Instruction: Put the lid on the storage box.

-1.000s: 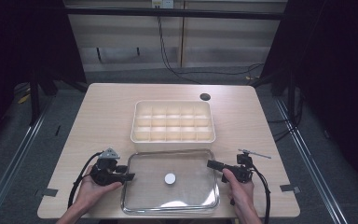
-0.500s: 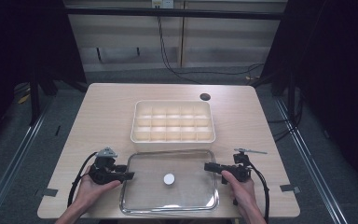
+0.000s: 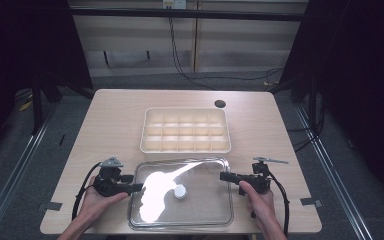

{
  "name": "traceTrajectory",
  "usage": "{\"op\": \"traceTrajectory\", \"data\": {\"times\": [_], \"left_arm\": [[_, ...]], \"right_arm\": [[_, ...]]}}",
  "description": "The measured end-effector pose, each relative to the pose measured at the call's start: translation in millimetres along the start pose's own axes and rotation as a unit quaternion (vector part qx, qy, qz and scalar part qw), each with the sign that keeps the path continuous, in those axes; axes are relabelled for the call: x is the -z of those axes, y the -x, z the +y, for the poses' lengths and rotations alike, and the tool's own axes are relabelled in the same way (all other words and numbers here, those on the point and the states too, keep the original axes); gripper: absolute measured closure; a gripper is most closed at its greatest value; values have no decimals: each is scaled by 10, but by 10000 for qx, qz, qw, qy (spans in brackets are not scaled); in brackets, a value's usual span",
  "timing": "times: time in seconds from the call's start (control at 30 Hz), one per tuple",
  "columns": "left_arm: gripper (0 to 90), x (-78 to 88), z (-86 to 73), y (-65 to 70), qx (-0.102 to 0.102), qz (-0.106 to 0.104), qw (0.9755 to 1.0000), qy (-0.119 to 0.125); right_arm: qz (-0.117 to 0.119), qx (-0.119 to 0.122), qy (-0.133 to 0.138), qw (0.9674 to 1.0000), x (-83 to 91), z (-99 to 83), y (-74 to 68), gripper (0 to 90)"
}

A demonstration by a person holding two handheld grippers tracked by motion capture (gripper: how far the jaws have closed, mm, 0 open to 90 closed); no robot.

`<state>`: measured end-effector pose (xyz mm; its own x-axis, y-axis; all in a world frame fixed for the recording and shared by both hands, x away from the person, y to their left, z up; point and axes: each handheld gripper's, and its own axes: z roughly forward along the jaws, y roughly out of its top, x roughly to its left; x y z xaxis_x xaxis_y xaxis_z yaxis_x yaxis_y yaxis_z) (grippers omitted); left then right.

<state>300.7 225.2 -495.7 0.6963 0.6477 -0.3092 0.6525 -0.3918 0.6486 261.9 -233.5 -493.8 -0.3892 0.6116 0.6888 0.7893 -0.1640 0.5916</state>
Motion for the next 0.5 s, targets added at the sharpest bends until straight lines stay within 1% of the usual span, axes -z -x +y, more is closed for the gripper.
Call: {"op": "traceTrajectory", "data": {"times": [0.07,0.27,0.33,0.37,0.43,0.5], "left_arm": [[390,3,-3,-22,89,-82,9999,33],[361,-13,3,-23,205,-212,9995,69],[378,-27,7,-5,239,-278,9993,65],[372,-27,11,3,240,-247,9994,58],[380,-23,18,2,265,-260,9993,32],[409,2,20,-2,288,-259,9992,122]], "right_arm": [[18,25,13,10000,7,1,-8,734],[71,69,48,9999,18,6,-18,738],[56,96,42,9999,21,9,-20,738],[42,97,37,9999,23,8,-21,738],[31,93,36,9999,21,5,-16,736],[-17,76,25,10000,16,3,-12,734]]}}
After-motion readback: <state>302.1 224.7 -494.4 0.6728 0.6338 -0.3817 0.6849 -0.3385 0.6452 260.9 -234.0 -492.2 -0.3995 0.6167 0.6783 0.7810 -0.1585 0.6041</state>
